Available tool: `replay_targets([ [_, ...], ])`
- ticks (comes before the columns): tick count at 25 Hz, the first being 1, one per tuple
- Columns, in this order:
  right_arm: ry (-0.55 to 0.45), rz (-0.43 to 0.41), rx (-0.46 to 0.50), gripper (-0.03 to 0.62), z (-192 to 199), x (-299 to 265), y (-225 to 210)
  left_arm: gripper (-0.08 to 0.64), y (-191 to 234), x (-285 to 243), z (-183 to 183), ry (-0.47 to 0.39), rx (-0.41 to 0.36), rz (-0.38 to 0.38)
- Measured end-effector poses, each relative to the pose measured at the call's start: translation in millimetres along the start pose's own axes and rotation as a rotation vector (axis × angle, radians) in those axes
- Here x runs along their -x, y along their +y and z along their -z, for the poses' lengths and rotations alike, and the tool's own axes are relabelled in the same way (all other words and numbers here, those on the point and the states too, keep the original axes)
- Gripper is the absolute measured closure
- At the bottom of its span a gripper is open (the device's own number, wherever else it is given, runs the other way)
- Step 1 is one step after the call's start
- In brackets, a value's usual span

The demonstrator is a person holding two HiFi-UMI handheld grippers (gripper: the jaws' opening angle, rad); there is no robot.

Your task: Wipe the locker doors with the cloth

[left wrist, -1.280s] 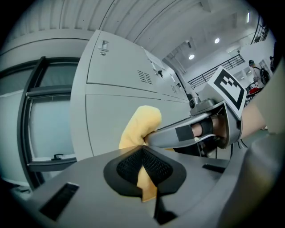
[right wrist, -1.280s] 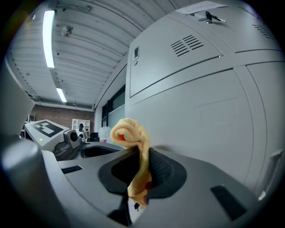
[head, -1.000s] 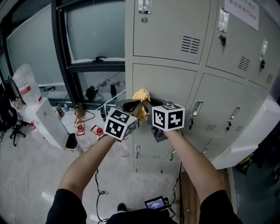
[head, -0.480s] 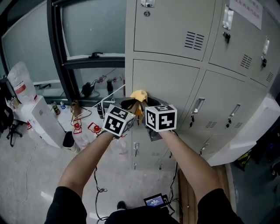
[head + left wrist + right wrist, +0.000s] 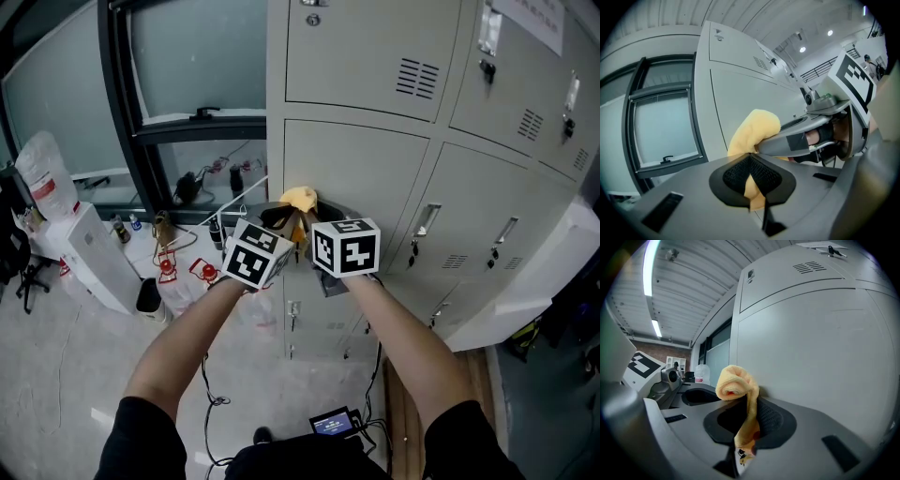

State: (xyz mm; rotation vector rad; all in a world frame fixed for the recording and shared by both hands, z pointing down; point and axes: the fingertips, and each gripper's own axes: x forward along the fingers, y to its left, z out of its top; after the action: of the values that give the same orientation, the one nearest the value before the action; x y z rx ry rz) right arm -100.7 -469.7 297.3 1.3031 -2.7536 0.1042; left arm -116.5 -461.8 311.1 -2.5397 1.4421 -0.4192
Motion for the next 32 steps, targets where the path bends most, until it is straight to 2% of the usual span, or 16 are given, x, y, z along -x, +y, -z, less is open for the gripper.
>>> replay_targets([
  [11,-0.013,0.031,-0.020,0.522,2,13,-18,0.541,-16,-11,-7,0.024,-0.013,0.005],
  [32,-0.015,0.149,-0.074,0.522,17,82,-125,0.541,-115,-84,-41,0.013,-0.059,0.141],
])
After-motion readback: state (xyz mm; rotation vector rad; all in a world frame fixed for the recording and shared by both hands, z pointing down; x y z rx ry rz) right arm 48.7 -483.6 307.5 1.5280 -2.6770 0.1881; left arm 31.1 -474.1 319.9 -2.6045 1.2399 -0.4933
